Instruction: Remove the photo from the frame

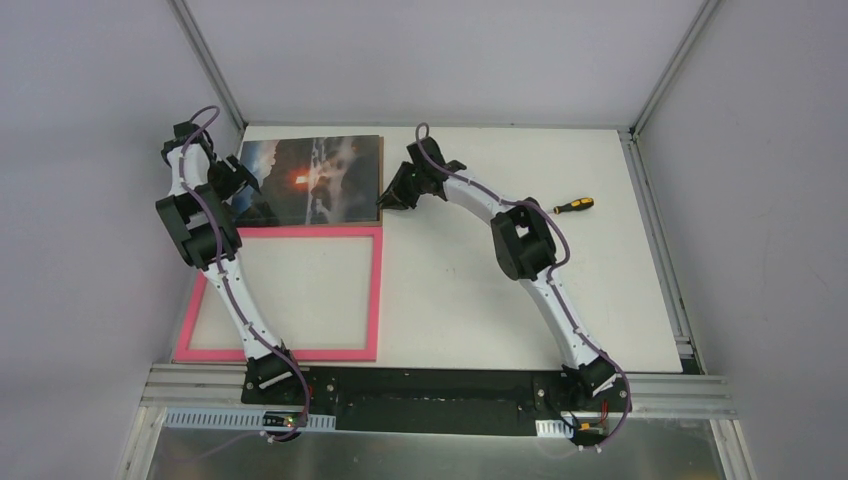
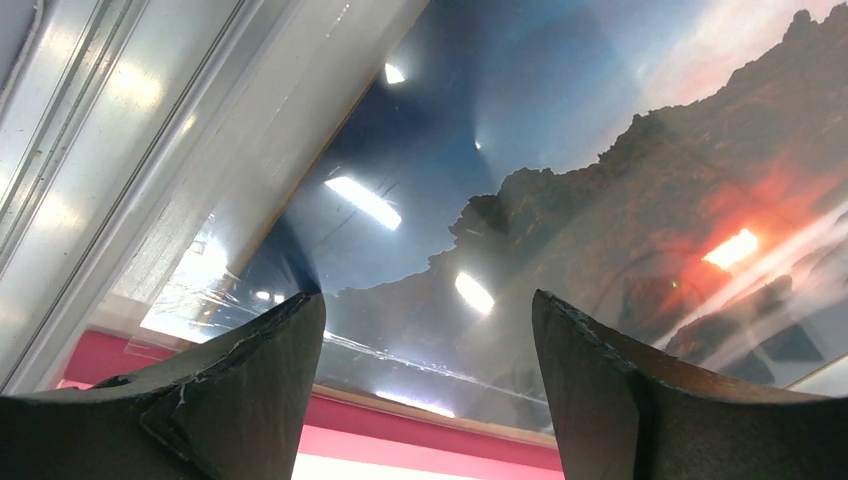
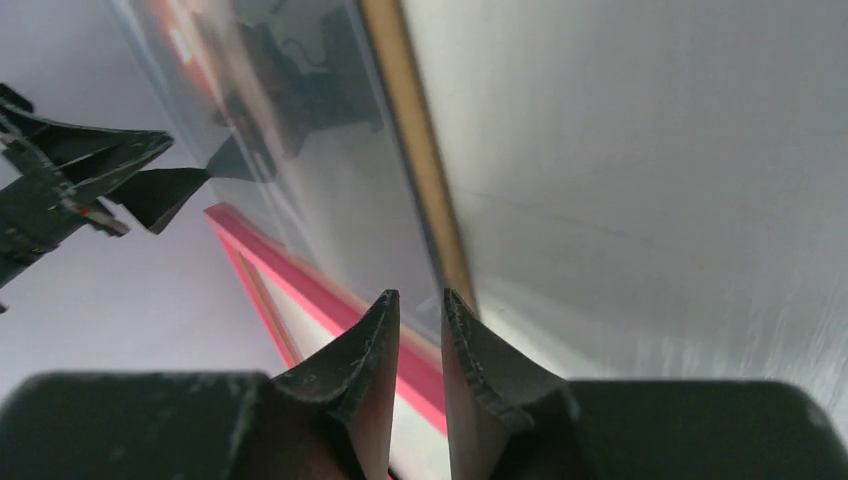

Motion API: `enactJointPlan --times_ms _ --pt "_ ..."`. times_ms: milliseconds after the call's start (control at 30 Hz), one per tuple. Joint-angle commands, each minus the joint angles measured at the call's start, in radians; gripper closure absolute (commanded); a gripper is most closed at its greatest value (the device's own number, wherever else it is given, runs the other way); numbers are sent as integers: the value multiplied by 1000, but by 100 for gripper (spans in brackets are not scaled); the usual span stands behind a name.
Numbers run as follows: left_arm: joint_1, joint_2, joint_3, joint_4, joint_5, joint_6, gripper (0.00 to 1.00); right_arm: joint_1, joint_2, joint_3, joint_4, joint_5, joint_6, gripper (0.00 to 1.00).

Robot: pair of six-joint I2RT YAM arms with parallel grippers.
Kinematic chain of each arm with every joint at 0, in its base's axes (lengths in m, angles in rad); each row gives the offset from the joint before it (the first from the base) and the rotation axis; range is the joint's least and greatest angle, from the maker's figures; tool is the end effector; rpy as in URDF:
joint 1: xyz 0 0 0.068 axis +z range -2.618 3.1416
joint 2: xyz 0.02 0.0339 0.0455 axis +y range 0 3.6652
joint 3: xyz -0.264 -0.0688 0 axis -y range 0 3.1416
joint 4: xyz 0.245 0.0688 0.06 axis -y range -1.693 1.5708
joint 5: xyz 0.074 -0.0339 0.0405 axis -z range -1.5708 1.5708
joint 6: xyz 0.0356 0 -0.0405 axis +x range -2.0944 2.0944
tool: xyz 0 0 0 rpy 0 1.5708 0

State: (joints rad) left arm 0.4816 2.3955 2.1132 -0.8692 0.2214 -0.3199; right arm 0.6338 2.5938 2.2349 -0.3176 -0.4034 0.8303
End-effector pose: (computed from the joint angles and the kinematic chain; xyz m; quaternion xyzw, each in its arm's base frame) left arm 0.4557 0.2294 0.1828 -0.3581 0.9041 -0.0910 0.2149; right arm 0.4583 0.3542 0.1543 0.0004 0.8876 0.4175 0.1944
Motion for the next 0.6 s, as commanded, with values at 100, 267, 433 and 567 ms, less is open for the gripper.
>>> enactJointPlan --times_ms 100,267,433,567 --pt "14 67 17 -88 -31 -56 22 22 9 15 -7 61 -14 77" --pt "15 81 19 -108 -36 -46 22 34 -3 -13 -35 77 -39 78" --pt "15 84 9 -119 -47 -41 22 54 -29 -32 -136 153 -88 76" --pt "15 85 4 -124 -52 -42 22 73 -53 -66 -156 161 -134 74"
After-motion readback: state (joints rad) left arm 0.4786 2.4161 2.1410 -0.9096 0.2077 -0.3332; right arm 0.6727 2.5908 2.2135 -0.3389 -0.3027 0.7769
